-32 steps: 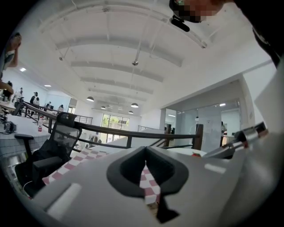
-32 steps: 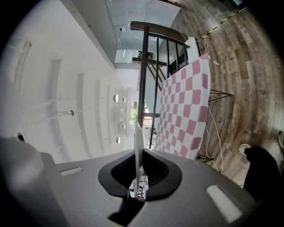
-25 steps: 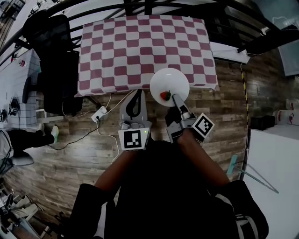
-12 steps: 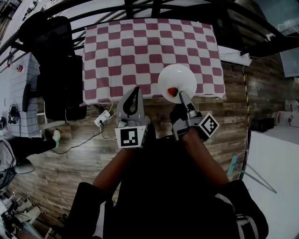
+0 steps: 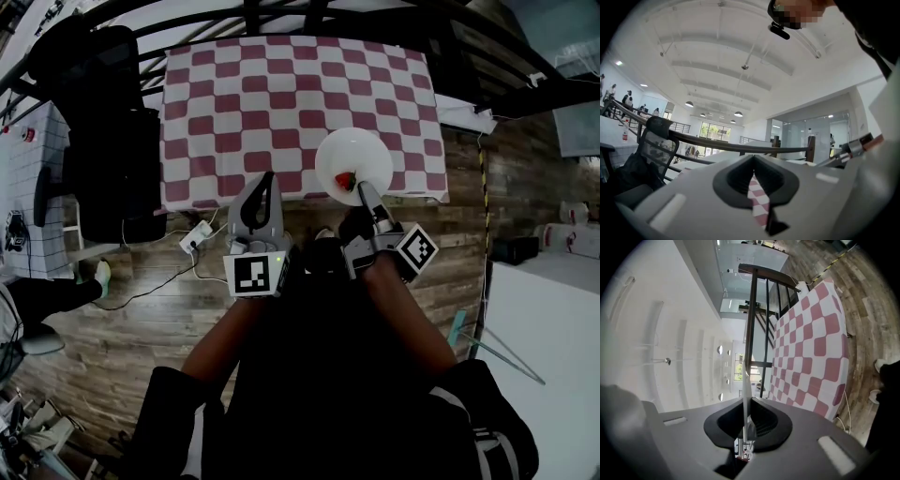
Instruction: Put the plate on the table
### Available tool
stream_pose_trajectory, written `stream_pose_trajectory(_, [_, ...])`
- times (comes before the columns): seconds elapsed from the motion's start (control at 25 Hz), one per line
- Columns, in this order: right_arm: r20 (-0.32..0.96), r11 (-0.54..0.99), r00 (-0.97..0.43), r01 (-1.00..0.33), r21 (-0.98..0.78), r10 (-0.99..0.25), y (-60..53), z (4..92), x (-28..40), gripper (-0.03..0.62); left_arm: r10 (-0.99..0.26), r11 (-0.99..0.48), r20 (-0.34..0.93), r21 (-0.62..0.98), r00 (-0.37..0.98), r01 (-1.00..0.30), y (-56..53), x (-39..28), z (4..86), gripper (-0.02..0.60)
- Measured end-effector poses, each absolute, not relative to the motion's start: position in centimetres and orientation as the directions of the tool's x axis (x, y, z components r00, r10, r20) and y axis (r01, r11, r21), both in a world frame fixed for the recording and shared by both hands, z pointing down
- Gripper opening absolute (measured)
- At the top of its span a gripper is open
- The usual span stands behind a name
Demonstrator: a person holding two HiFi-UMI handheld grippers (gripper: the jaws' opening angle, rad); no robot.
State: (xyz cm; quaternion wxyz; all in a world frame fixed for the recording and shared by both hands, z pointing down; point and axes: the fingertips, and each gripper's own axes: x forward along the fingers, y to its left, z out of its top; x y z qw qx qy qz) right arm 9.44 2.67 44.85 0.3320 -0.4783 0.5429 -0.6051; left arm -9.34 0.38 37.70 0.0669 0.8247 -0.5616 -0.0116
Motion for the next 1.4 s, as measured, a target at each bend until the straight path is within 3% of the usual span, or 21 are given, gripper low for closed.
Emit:
stream_pose_trajectory(0.24, [0.205, -0.175, -0.351, -0.117, -0.978, -0.914, 1.8, 44.6, 8.0, 0.015, -0.927, -0.37, 0.023, 0.111, 0.375, -0.922, 0.6, -9.5, 36.4, 0.009])
stream_pose_trajectory(0.68, [0.21, -0.168, -0.422, -0.134, -0.977, -0.882, -0.8, 46.4, 6.0, 0.015, -0.95, -0.289, 0.095, 0.106, 0.299, -0.952, -0.2, -11.6, 38.3, 0.009])
stream_pose_trajectory(0.84, [0.215, -0.15, -0.447, -0.177, -0.973, -0.868, -2.5, 46.8, 5.8, 0.015, -0.946, -0.303, 0.095, 0.092, 0.311, -0.949, -2.0, -10.7, 38.5, 0.009])
stream_pose_trajectory(1.4, [0.195, -0.143, -0.493, -0.141, -0.98, -0.848, -10.9, 48.7, 6.9, 0.015, -0.94, -0.302, 0.138, 0.085, 0.312, -0.949, -11.2, -7.7, 39.9, 0.009])
